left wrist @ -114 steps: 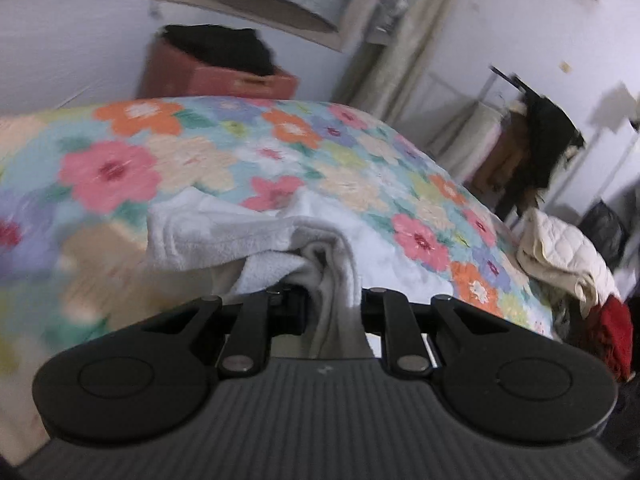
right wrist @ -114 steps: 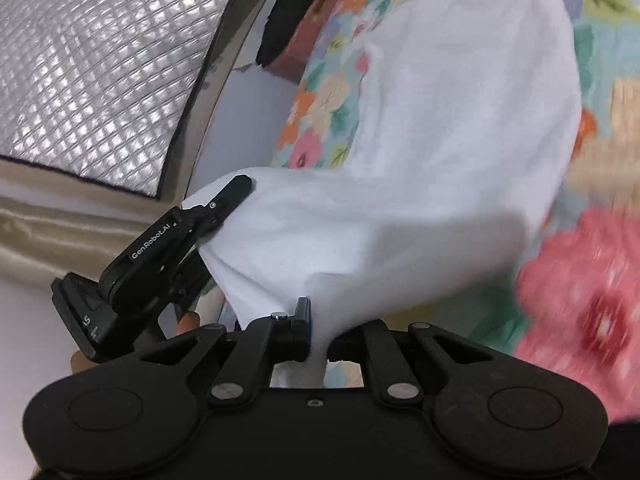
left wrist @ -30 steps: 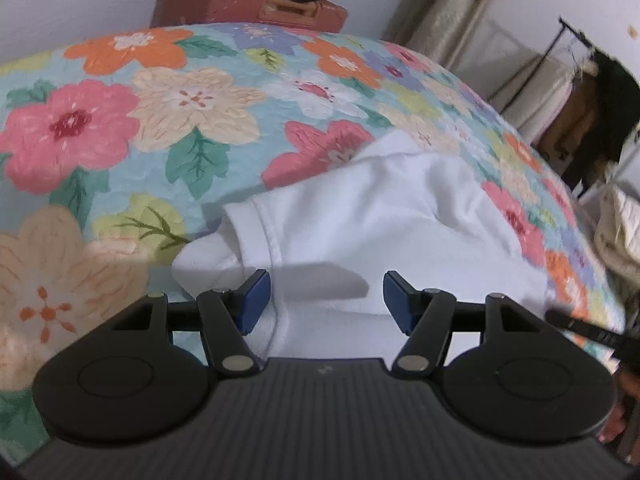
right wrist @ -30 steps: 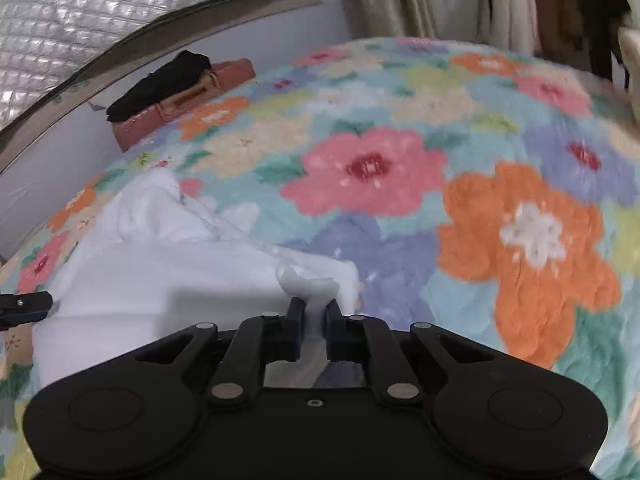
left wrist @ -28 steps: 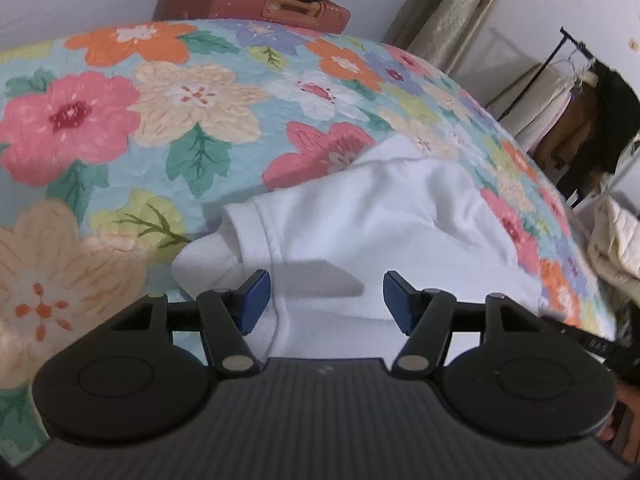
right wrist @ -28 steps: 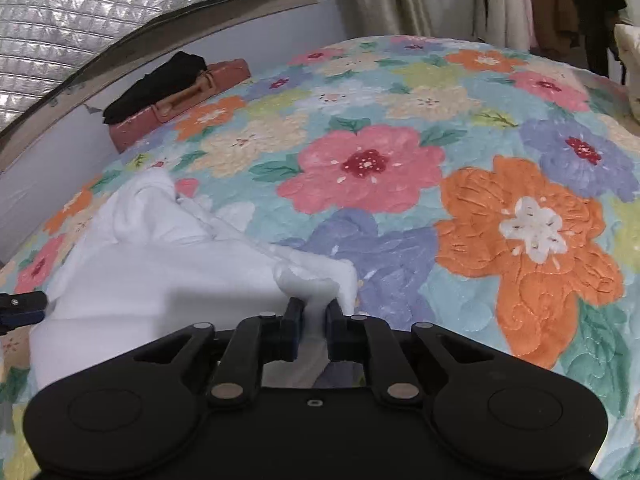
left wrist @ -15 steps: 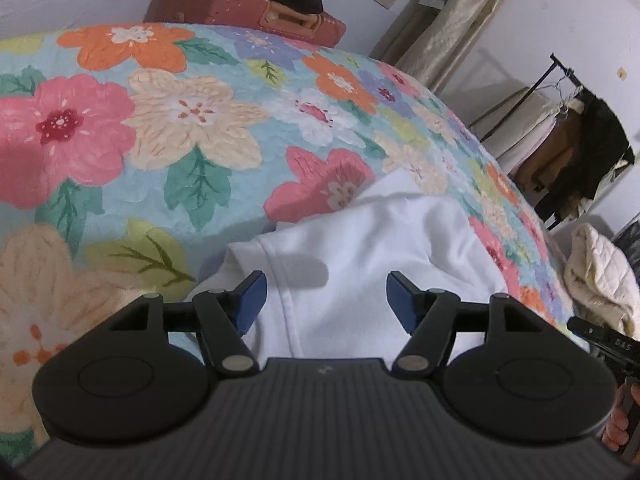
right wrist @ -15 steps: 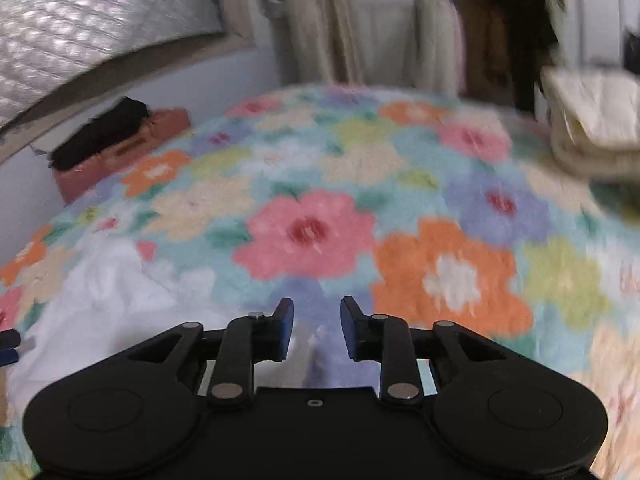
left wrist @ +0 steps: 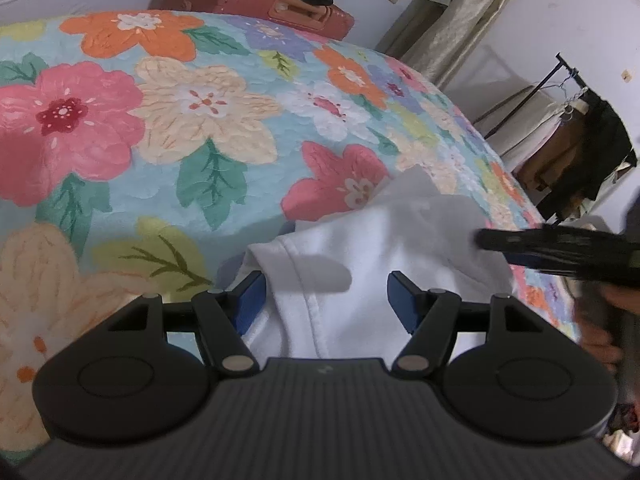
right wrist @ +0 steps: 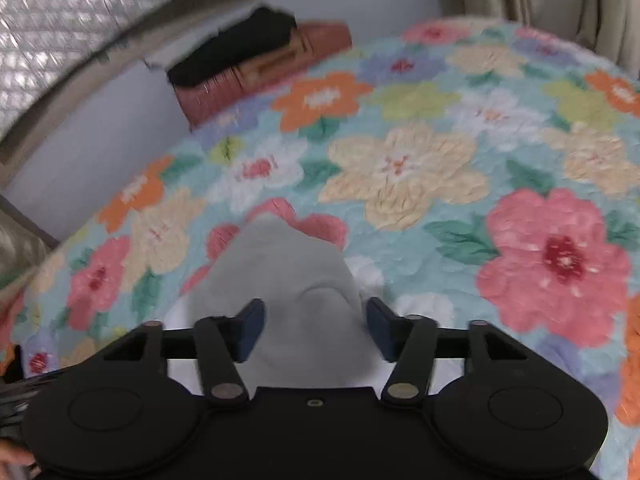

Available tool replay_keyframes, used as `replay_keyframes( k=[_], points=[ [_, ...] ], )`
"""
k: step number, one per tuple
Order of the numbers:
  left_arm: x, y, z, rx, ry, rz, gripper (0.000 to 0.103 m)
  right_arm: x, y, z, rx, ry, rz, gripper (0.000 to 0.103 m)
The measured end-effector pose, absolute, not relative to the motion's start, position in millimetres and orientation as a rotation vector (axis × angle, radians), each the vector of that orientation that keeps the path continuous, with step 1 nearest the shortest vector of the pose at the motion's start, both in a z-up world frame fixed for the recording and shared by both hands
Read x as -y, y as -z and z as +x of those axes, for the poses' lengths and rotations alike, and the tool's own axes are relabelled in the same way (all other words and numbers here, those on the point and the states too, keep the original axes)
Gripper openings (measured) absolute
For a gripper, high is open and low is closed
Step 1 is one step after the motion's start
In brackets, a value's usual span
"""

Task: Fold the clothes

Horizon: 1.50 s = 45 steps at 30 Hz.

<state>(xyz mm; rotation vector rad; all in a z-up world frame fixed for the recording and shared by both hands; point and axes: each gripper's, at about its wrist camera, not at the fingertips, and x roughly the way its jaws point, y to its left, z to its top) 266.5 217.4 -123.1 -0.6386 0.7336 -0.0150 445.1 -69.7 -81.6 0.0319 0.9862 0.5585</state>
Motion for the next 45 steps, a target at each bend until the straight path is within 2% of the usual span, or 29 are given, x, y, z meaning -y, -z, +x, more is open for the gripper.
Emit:
replay_keyframes(
  k=[1, 2, 3, 4, 6, 8, 10, 11, 12, 17, 19, 21, 25, 31, 32, 33, 34, 38, 40, 43, 44, 45],
  points=[
    [-219, 125, 267, -0.735, 0.011, -0.646, 0.067, 64, 88, 449, -0.998, -0.577, 0.008, 0.065],
    [-221, 127, 268, -0.738, 0.004, -0.653, 0.067, 59, 93, 450, -0.992, -0.598, -0.021, 0.061],
    [-223, 128, 268, -0.740, -0.002, -0.658, 0.067, 55, 94, 447, -0.961, -0.610, -0.047, 0.033],
    [-225, 130, 268, -0.741, -0.009, -0.663, 0.067, 53, 92, 444, -0.923, -0.622, -0.068, 0.014],
    [-229, 131, 267, -0.743, -0.014, -0.671, 0.067, 53, 79, 434, -0.784, -0.669, -0.062, 0.011],
    [-232, 132, 268, -0.744, -0.012, -0.677, 0.067, 52, 65, 426, -0.672, -0.709, -0.083, 0.011],
    [-232, 136, 270, -0.766, -0.011, -0.680, 0.070, 50, 61, 430, -0.658, -0.719, -0.112, 0.012],
    [-232, 138, 271, -0.781, -0.014, -0.679, 0.070, 50, 63, 438, -0.697, -0.682, -0.124, 0.018],
    [-232, 141, 271, -0.791, -0.025, -0.671, 0.070, 50, 66, 446, -0.735, -0.646, -0.136, 0.029],
    [-226, 136, 271, -0.783, -0.041, -0.621, 0.070, 92, 51, 436, -0.726, -0.434, -0.014, 0.034],
    [-225, 133, 270, -0.772, -0.042, -0.611, 0.070, 113, 41, 413, -0.702, -0.418, 0.035, 0.041],
    [-224, 131, 268, -0.761, -0.038, -0.613, 0.070, 133, 37, 389, -0.680, -0.368, 0.068, 0.055],
    [-220, 126, 267, -0.741, -0.016, -0.607, 0.070, 184, 55, 354, -0.710, -0.335, 0.216, 0.061],
    [-209, 128, 269, -0.765, -0.013, -0.564, 0.070, 218, 98, 342, -0.773, -0.314, 0.322, 0.062],
    [-207, 129, 269, -0.767, -0.017, -0.550, 0.070, 217, 99, 340, -0.750, -0.340, 0.317, 0.037],
    [-206, 129, 269, -0.769, -0.021, -0.536, 0.070, 212, 99, 339, -0.736, -0.368, 0.292, 0.005],
    [-204, 129, 270, -0.771, -0.026, -0.523, 0.070, 206, 97, 340, -0.733, -0.377, 0.248, 0.002],
    [-201, 130, 272, -0.780, -0.034, -0.499, 0.070, 197, 84, 342, -0.661, -0.261, 0.028, 0.001],
    [-198, 127, 270, -0.781, -0.027, -0.489, 0.070, 211, 83, 346, -0.685, -0.203, 0.052, 0.001],
    [-190, 114, 265, -0.747, 0.033, -0.483, 0.070, 226, 87, 338, -0.756, -0.257, 0.206, 0.020],
    [-187, 108, 263, -0.730, 0.060, -0.478, 0.070, 228, 90, 332, -0.767, -0.285, 0.240, 0.047],
    [-181, 104, 261, -0.720, 0.086, -0.464, 0.071, 227, 93, 326, -0.767, -0.305, 0.254, 0.067]
  ],
)
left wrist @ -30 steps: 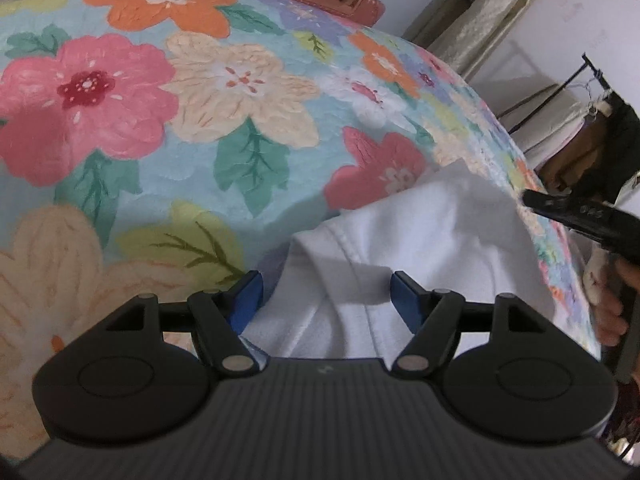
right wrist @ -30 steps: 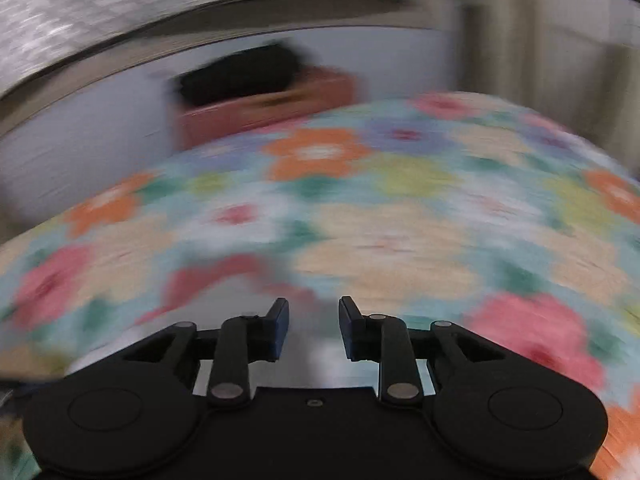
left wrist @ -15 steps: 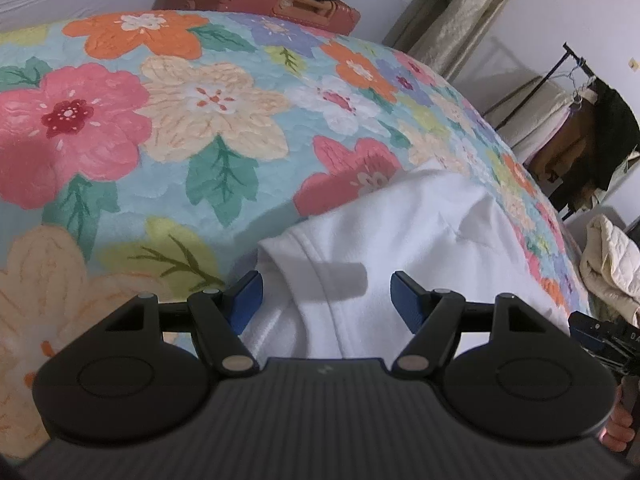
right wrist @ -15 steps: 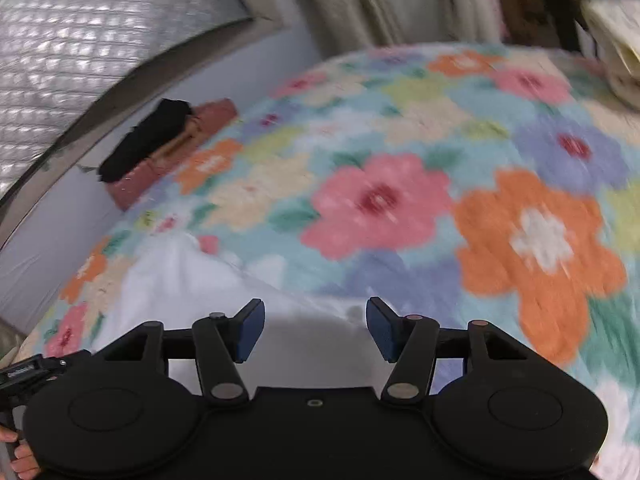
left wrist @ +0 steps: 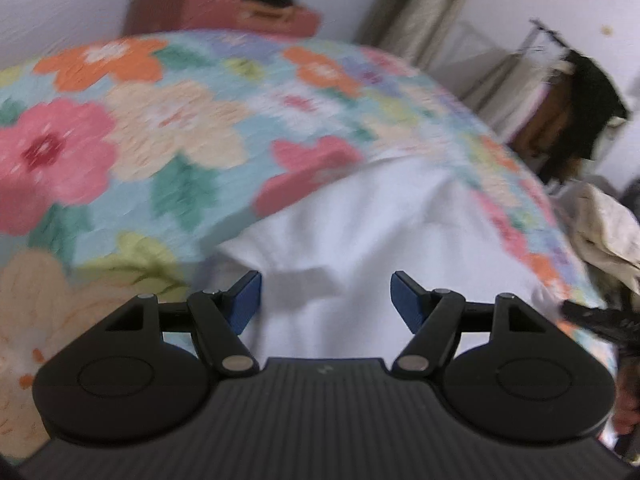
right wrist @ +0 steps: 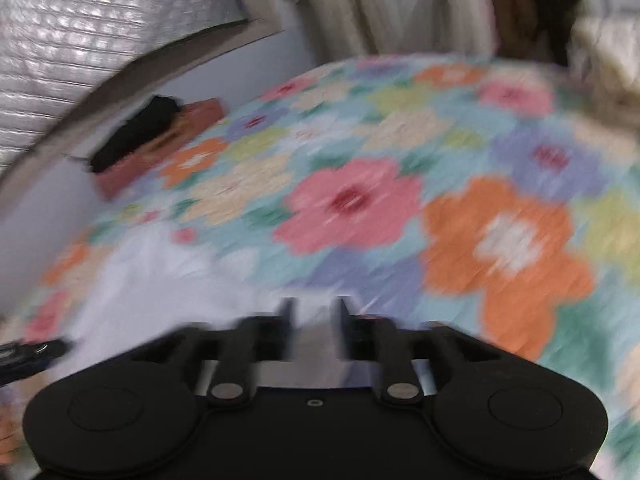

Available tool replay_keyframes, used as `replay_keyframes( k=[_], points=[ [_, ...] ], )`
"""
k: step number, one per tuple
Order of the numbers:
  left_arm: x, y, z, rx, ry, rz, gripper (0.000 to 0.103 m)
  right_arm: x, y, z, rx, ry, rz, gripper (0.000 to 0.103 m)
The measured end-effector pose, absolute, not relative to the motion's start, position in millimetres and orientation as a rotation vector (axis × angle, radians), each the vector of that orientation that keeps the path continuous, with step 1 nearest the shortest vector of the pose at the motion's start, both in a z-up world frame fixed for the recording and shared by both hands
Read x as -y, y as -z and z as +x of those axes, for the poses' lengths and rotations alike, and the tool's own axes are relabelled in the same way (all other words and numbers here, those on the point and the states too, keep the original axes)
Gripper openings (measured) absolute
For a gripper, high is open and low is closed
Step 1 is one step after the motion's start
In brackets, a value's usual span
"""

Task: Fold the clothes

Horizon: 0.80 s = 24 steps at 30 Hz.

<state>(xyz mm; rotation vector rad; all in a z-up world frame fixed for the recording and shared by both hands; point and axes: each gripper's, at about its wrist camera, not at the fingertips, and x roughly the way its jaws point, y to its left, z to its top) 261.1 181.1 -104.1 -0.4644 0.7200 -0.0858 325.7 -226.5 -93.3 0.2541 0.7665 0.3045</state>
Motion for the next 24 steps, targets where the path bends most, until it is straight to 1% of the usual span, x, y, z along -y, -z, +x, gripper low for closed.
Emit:
replay_keyframes(
  k=[1, 2, 4, 5, 6, 7, 8, 9, 11, 14, 17, 18, 19, 21, 23, 24],
  points=[
    [-174, 101, 260, -0.718, 0.116, -0.444, 0.074, 225, 97, 321, -0.760, -0.314, 0.253, 0.070],
    [-168, 102, 260, -0.726, 0.140, -0.423, 0.077, 222, 102, 317, -0.749, -0.314, 0.239, 0.071],
    [-155, 108, 262, -0.754, 0.144, -0.373, 0.079, 221, 111, 320, -0.742, -0.338, 0.218, 0.070],
    [-149, 112, 262, -0.770, 0.133, -0.348, 0.079, 221, 116, 323, -0.742, -0.354, 0.209, 0.066],
    [-145, 115, 263, -0.777, 0.121, -0.327, 0.078, 221, 120, 328, -0.753, -0.369, 0.208, 0.043],
    [-142, 117, 262, -0.775, 0.110, -0.310, 0.078, 222, 123, 333, -0.766, -0.375, 0.215, 0.023],
    [-141, 116, 262, -0.770, 0.103, -0.303, 0.078, 224, 122, 334, -0.756, -0.378, 0.224, 0.015],
    [-140, 114, 261, -0.767, 0.103, -0.302, 0.078, 226, 117, 332, -0.729, -0.381, 0.232, 0.011],
    [-139, 112, 260, -0.763, 0.104, -0.297, 0.079, 231, 107, 325, -0.690, -0.369, 0.259, 0.009],
    [-138, 116, 262, -0.787, 0.084, -0.254, 0.079, 234, 112, 328, -0.728, -0.343, 0.241, 0.009],
    [-138, 118, 261, -0.773, 0.056, -0.272, 0.077, 231, 126, 335, -0.805, -0.291, 0.227, 0.015],
    [-139, 116, 259, -0.755, 0.057, -0.299, 0.076, 230, 126, 333, -0.823, -0.282, 0.242, 0.026],
    [-141, 112, 257, -0.737, 0.068, -0.328, 0.076, 229, 122, 328, -0.833, -0.277, 0.250, 0.030],
    [-143, 107, 255, -0.725, 0.083, -0.359, 0.076, 227, 113, 312, -0.848, -0.275, 0.250, 0.048],
    [-144, 104, 255, -0.732, 0.080, -0.371, 0.076, 225, 104, 288, -0.856, -0.315, 0.275, 0.053],
    [-144, 103, 255, -0.735, 0.080, -0.374, 0.076, 224, 100, 275, -0.861, -0.352, 0.298, 0.053]
  ],
)
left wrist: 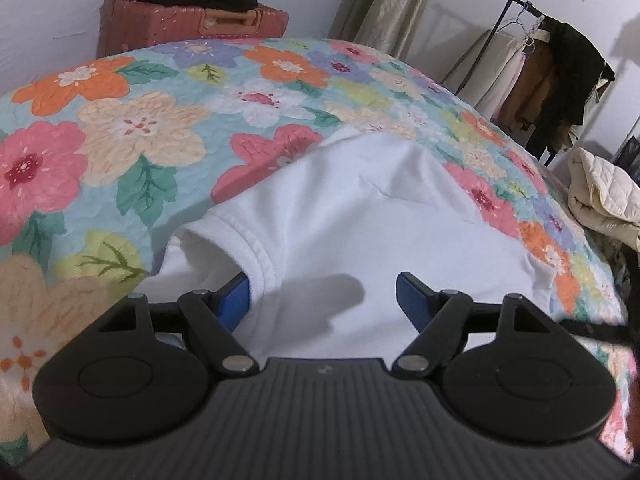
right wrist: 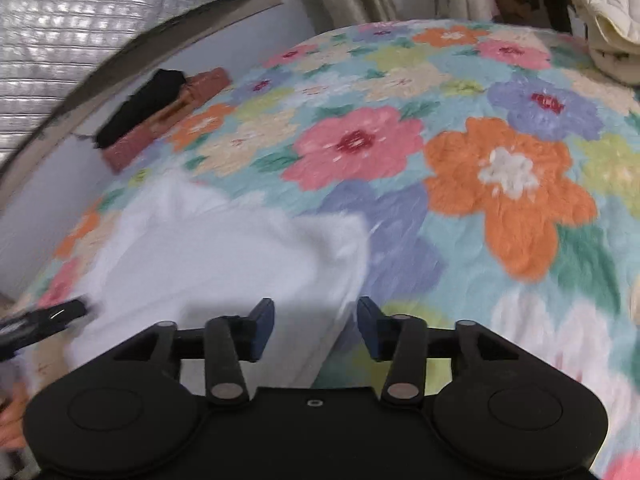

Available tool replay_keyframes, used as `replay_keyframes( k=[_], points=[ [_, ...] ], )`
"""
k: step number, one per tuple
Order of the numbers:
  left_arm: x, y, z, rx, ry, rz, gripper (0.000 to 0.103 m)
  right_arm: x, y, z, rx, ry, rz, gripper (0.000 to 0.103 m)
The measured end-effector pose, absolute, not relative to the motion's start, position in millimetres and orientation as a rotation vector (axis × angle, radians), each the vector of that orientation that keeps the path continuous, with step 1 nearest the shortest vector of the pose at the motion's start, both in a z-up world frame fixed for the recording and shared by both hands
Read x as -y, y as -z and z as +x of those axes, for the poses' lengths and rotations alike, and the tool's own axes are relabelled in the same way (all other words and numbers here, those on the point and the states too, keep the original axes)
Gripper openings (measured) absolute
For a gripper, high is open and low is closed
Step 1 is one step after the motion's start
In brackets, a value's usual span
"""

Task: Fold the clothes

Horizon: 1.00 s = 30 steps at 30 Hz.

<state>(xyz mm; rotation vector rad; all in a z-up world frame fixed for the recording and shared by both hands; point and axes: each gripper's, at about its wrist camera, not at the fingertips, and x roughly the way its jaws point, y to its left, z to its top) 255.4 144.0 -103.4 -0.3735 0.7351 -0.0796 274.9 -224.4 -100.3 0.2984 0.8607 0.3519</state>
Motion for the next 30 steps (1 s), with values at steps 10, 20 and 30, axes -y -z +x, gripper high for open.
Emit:
replay_keyframes(
  k=[10, 20, 30],
  points=[
    [-134, 98, 255, -0.774, 0.039, -0.300, 0.077, 175, 122, 208, -0.884, -0.632, 0.227, 0.046],
    [-120, 100, 250, -0.878, -0.012, -0.182, 0.078, 183, 124, 186, -0.895, -0.560, 0.245, 0.005],
    [-101, 92, 242, -0.900, -0.034, -0.059, 0.079, 184, 137, 179, -0.879, -0.524, 0.204, 0.005]
  ],
)
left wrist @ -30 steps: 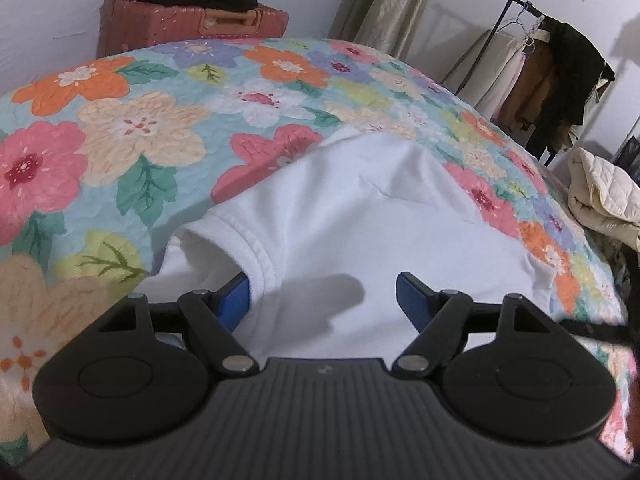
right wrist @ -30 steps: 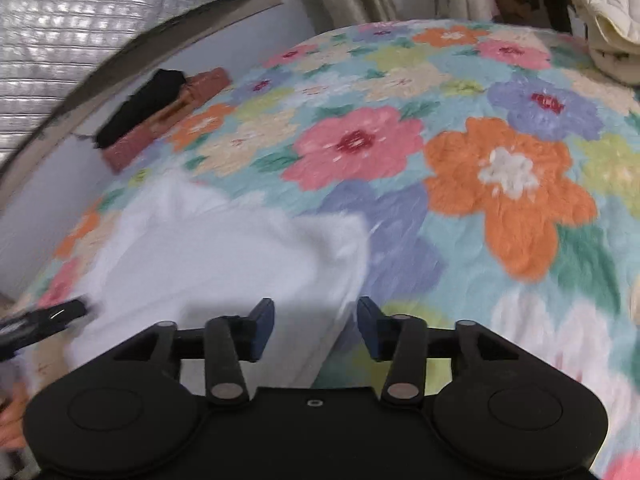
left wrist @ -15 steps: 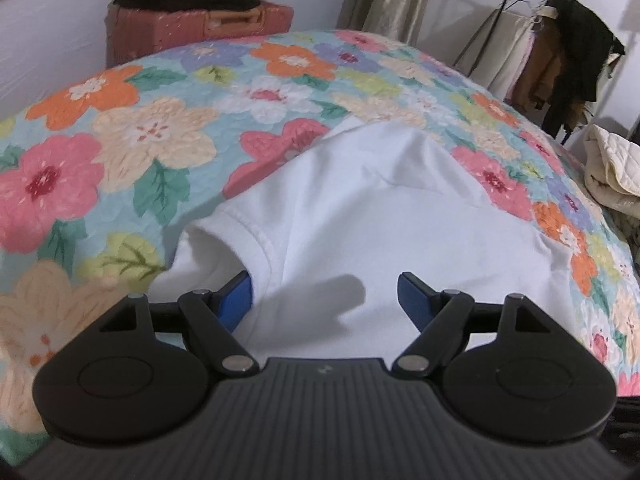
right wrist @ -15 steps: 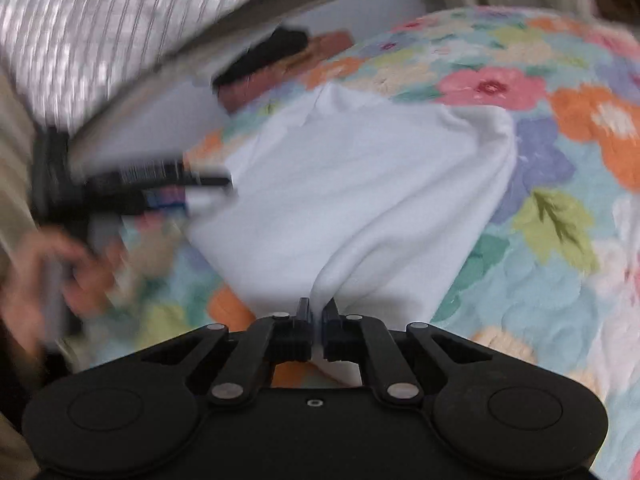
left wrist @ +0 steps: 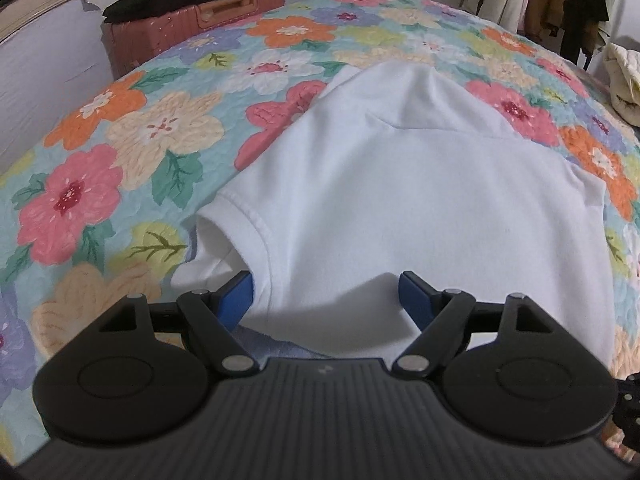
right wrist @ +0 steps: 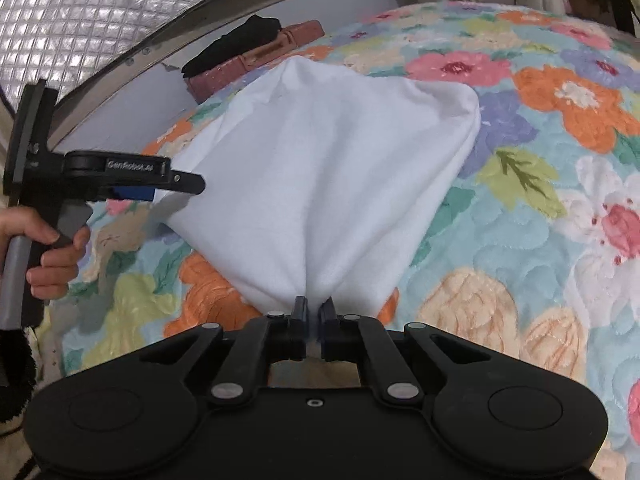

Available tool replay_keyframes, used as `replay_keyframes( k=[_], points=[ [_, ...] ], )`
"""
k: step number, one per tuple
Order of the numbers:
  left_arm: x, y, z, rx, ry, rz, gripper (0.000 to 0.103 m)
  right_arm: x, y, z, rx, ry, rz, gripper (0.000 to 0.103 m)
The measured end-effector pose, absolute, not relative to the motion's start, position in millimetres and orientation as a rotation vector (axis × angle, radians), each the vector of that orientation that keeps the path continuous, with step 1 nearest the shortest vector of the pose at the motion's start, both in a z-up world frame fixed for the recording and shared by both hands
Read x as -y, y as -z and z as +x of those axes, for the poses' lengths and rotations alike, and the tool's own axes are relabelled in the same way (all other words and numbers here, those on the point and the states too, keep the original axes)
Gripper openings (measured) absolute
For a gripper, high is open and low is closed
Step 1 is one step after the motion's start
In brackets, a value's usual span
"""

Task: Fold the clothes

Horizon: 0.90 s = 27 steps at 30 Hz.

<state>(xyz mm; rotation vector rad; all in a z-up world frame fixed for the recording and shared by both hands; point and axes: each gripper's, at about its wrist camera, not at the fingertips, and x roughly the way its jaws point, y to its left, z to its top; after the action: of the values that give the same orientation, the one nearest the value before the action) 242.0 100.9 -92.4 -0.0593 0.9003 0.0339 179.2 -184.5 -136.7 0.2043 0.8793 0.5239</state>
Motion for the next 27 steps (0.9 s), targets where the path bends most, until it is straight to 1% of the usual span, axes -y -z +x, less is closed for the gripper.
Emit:
replay_keyframes(
  k=[2, 4, 7, 9, 15, 16, 17, 18, 22, 25, 27],
  points=[
    [-99, 91, 240, -0.907, -0.039, -0.056, 0.079, 184, 137, 178, -0.876, -0.526, 0.194, 0.006],
    [-97, 88, 236, -0.919, -0.040, -0.055, 0.079, 183, 136, 177, -0.875, -0.519, 0.172, 0.012],
    [-93, 84, 227, -0.937, -0.010, -0.075, 0.079, 183, 135, 178, -0.879, -0.516, 0.167, 0.014],
    [-87, 83, 221, -0.936, 0.004, -0.068, 0.079, 183, 136, 178, -0.879, -0.514, 0.167, 0.018],
    [-69, 77, 202, -0.946, 0.031, -0.031, 0.080, 185, 134, 174, -0.877, -0.509, 0.164, 0.021],
    [-67, 76, 199, -0.950, 0.032, -0.027, 0.080, 185, 132, 172, -0.875, -0.505, 0.157, 0.023],
    [-64, 74, 196, -0.951, 0.034, -0.023, 0.080, 184, 130, 170, -0.873, -0.500, 0.149, 0.028],
    [-61, 72, 192, -0.947, 0.040, -0.016, 0.080, 182, 128, 168, -0.870, -0.493, 0.137, 0.031],
    [-49, 63, 175, -0.913, 0.072, 0.040, 0.080, 181, 118, 159, -0.855, -0.476, 0.098, 0.035],
    [-45, 61, 163, -0.917, 0.082, 0.042, 0.080, 184, 111, 154, -0.841, -0.463, 0.100, 0.037],
    [-43, 60, 155, -0.919, 0.088, 0.043, 0.080, 186, 105, 151, -0.830, -0.454, 0.104, 0.040]
  ],
)
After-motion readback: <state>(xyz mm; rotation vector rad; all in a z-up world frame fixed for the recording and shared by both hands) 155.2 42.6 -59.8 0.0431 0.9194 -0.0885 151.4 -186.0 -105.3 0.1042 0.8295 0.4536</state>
